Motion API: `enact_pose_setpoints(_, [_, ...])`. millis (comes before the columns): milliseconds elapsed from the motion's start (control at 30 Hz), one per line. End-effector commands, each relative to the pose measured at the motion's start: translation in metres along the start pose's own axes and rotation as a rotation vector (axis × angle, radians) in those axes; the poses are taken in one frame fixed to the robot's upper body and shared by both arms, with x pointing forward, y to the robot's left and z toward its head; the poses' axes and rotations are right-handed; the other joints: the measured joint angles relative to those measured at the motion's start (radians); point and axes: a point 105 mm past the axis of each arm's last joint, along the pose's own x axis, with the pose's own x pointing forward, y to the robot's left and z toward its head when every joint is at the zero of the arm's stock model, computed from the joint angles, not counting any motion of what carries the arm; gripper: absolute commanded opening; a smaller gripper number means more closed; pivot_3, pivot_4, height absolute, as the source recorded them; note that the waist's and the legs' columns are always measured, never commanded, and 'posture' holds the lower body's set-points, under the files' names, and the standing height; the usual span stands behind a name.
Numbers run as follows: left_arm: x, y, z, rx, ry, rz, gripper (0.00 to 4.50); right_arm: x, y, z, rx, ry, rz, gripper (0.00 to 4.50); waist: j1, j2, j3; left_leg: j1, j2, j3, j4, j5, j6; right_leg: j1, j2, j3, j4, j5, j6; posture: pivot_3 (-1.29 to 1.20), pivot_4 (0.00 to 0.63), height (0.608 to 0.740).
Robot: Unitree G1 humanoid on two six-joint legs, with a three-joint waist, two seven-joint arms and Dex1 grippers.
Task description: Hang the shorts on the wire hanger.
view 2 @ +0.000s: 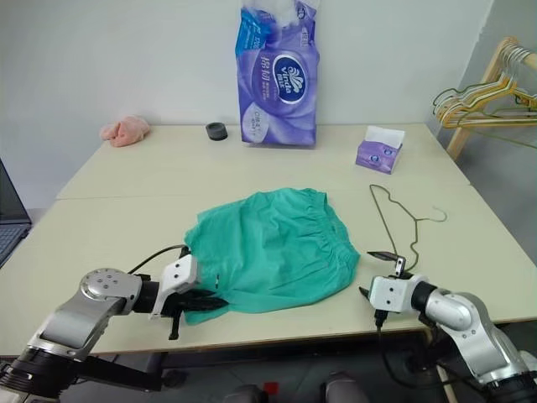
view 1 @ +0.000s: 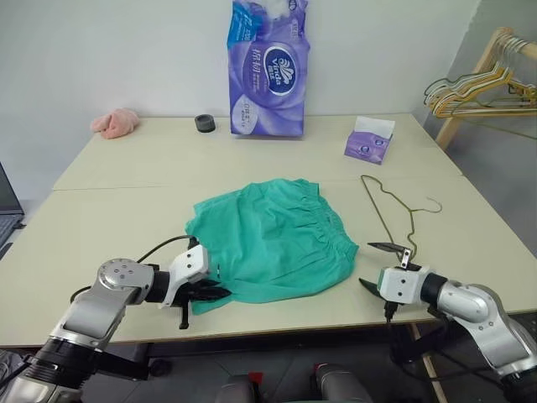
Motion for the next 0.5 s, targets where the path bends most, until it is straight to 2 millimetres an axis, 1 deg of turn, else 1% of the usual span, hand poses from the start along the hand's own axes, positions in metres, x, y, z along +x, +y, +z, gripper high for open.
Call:
enact_pose_setpoints(33, [-0.013, 0.014, 0.013, 0.032, -0.026, 0.070, 0.05, 0.017, -0.006, 0.012, -0.113, -0.061, -0.004, 4.50, -0.001, 0.000, 0.000, 0.000, 0.000, 0.000, 0.000, 0.000, 0.000, 0.000, 0.000, 0.000, 0.000, 0.000, 0.000, -0.05, 0.040, 0.740])
enact_pose_setpoints(100, [-0.015, 0.018, 0.014, 0.033, -0.031, 0.085, 0.05, 0.024, -0.006, 0.016, -0.148, -0.085, 0.007, 4.50, -0.002, 0.000, 0.000, 0.000, 0.000, 0.000, 0.000, 0.000, 0.000, 0.000, 0.000, 0.000, 0.000, 0.000, 0.001, -0.05, 0.040, 0.740])
enact_pose_setpoints(233, [-0.017, 0.025, 0.020, 0.037, -0.047, 0.113, 0.05, 0.048, -0.011, 0.028, -0.223, -0.145, 0.008, 4.50, -0.008, -0.001, 0.000, 0.000, 0.000, 0.000, 0.000, 0.000, 0.000, 0.000, 0.000, 0.000, 0.000, 0.001, 0.001, -0.04, 0.037, 0.740])
enact_pose_setpoints(300, [-0.018, 0.027, 0.022, 0.037, -0.049, 0.123, 0.05, 0.054, -0.013, 0.031, -0.236, -0.164, 0.022, 4.50, -0.013, -0.001, -0.001, 0.000, 0.000, 0.000, 0.000, 0.000, 0.000, 0.000, 0.000, 0.000, 0.000, 0.001, 0.001, -0.04, 0.037, 0.740])
enact_pose_setpoints(400, [-0.022, 0.032, 0.024, 0.036, -0.044, 0.147, 0.00, 0.056, -0.015, 0.034, -0.233, -0.201, 0.072, 3.95, -0.017, -0.001, -0.001, 0.000, 0.000, -0.001, 0.000, 0.000, 0.000, 0.000, 0.000, 0.000, 0.000, 0.001, 0.001, -0.04, 0.037, 0.740])
enact_pose_setpoints(433, [-0.024, 0.034, 0.024, 0.037, -0.040, 0.154, 0.00, 0.054, -0.015, 0.035, -0.235, -0.217, 0.097, 3.66, -0.018, -0.001, -0.001, 0.000, 0.000, -0.001, 0.000, 0.000, 0.000, 0.000, 0.000, 0.000, 0.000, 0.001, 0.001, -0.03, 0.037, 0.740])
enact_pose_setpoints(500, [-0.029, 0.037, 0.025, 0.040, -0.032, 0.167, 0.00, 0.042, -0.014, 0.041, -0.224, -0.264, 0.166, 2.94, -0.018, -0.001, 0.000, 0.000, 0.000, -0.001, 0.000, 0.000, 0.000, 0.000, 0.000, 0.000, 0.000, 0.001, 0.001, -0.03, 0.038, 0.740])
